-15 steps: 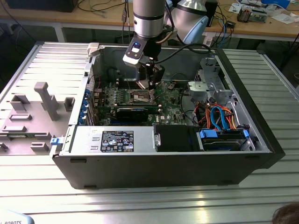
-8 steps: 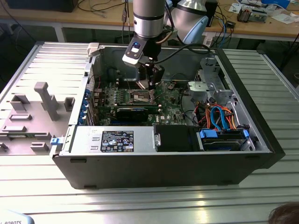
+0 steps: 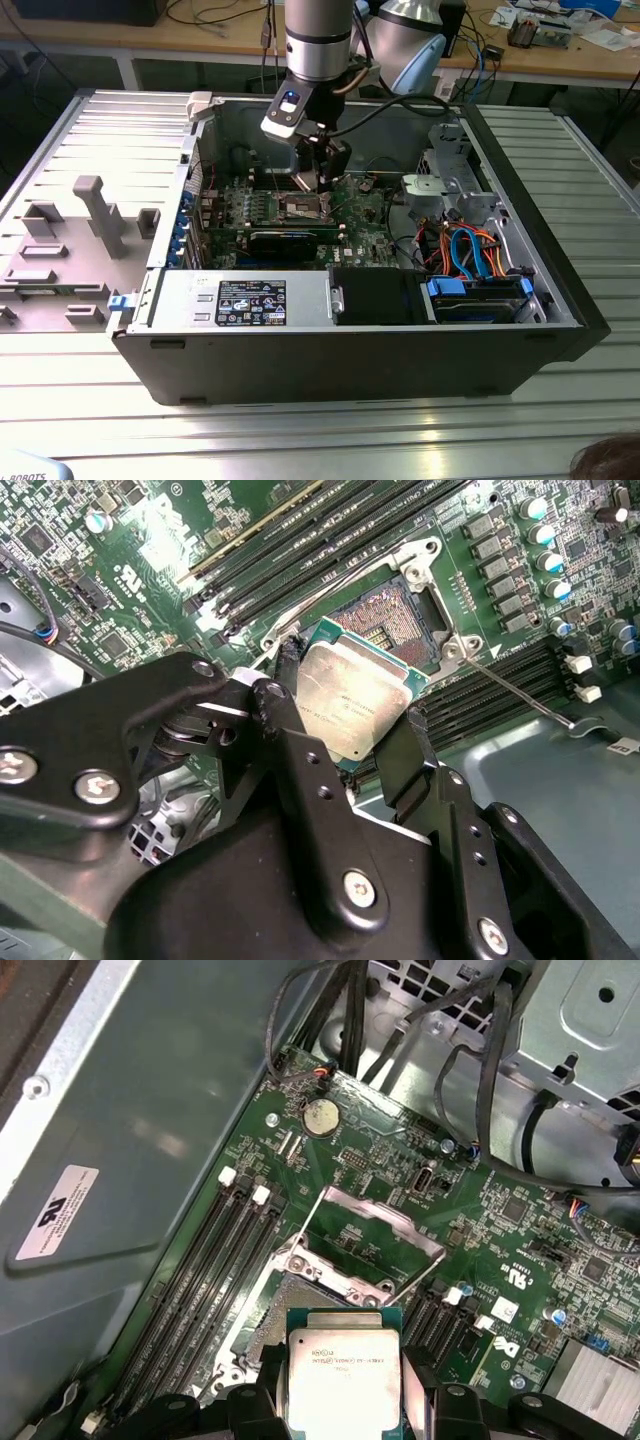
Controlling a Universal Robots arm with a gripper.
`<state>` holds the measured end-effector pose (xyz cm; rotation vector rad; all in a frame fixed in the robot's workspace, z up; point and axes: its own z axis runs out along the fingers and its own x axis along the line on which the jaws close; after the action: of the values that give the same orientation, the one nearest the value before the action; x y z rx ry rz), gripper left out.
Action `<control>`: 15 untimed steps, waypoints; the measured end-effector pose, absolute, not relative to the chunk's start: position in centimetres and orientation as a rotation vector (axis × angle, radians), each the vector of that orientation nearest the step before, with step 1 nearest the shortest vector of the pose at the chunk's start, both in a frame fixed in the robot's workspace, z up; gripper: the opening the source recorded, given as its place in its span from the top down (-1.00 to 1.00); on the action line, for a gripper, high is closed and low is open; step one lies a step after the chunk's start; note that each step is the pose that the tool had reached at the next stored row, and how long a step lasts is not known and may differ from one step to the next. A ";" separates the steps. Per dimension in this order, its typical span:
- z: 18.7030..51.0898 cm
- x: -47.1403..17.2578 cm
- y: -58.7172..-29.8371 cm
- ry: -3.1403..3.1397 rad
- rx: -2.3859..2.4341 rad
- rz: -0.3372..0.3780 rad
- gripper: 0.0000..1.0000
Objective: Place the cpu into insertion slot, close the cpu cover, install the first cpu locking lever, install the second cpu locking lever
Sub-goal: 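Place the cpu into insertion slot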
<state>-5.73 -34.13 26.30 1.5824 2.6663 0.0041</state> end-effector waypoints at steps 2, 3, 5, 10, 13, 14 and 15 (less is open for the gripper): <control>26.3 -5.7 -34.1 2.661 1.591 0.004 -0.09; 26.3 -5.7 -34.1 2.659 1.594 0.004 -0.09; 26.3 -5.7 -34.1 2.657 1.598 0.003 -0.09; 26.3 -5.7 -34.1 2.649 1.611 0.002 -0.09; 26.2 -5.7 -34.1 2.645 1.617 0.002 -0.09; 26.2 -5.7 -34.1 2.644 1.619 0.002 -0.09; 26.2 -5.7 -34.1 2.641 1.623 0.002 -0.09</control>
<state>-5.73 -34.13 26.23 1.6229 2.6414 0.0020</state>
